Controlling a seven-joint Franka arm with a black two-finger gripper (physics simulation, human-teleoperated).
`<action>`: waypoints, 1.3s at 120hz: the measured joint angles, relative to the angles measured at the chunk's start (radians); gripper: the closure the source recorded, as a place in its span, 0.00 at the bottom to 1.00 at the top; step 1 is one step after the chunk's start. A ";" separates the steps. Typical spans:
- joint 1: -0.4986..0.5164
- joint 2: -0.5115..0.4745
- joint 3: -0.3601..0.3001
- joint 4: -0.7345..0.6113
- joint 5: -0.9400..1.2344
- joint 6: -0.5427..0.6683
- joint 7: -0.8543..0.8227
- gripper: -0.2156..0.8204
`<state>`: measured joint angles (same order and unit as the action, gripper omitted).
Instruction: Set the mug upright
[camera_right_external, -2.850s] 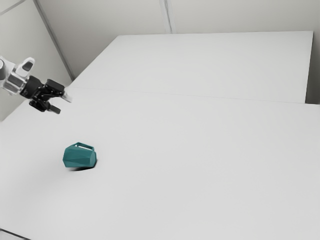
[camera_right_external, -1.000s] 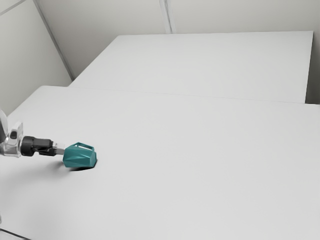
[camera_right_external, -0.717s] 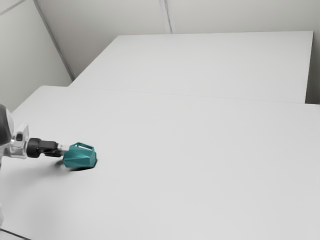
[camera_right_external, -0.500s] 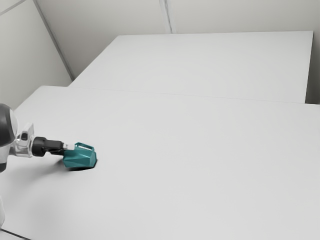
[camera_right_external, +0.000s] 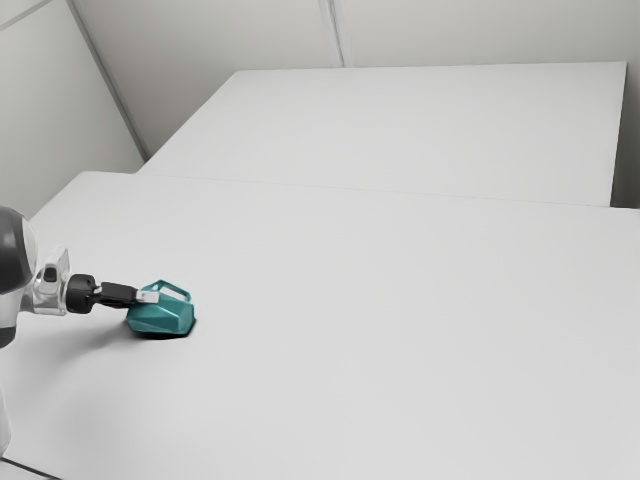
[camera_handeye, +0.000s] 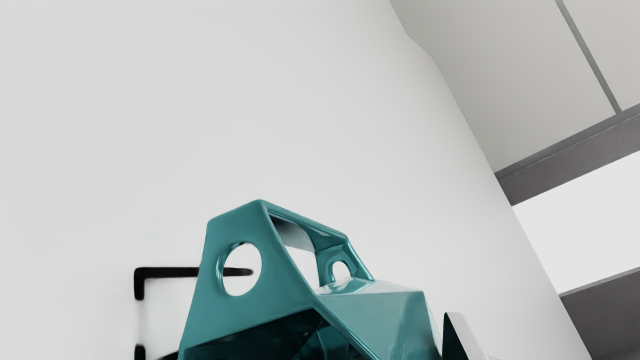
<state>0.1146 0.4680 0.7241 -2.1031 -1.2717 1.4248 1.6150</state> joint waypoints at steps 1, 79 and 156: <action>0.000 0.000 0.000 0.000 0.000 0.000 0.000 0.84; -0.031 -0.071 0.005 0.000 -0.001 -0.043 0.016 0.94; -0.147 -0.263 -0.131 0.259 0.412 0.277 -0.162 0.96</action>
<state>-0.0322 0.2051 0.5936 -1.8446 -0.8599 1.7020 1.4531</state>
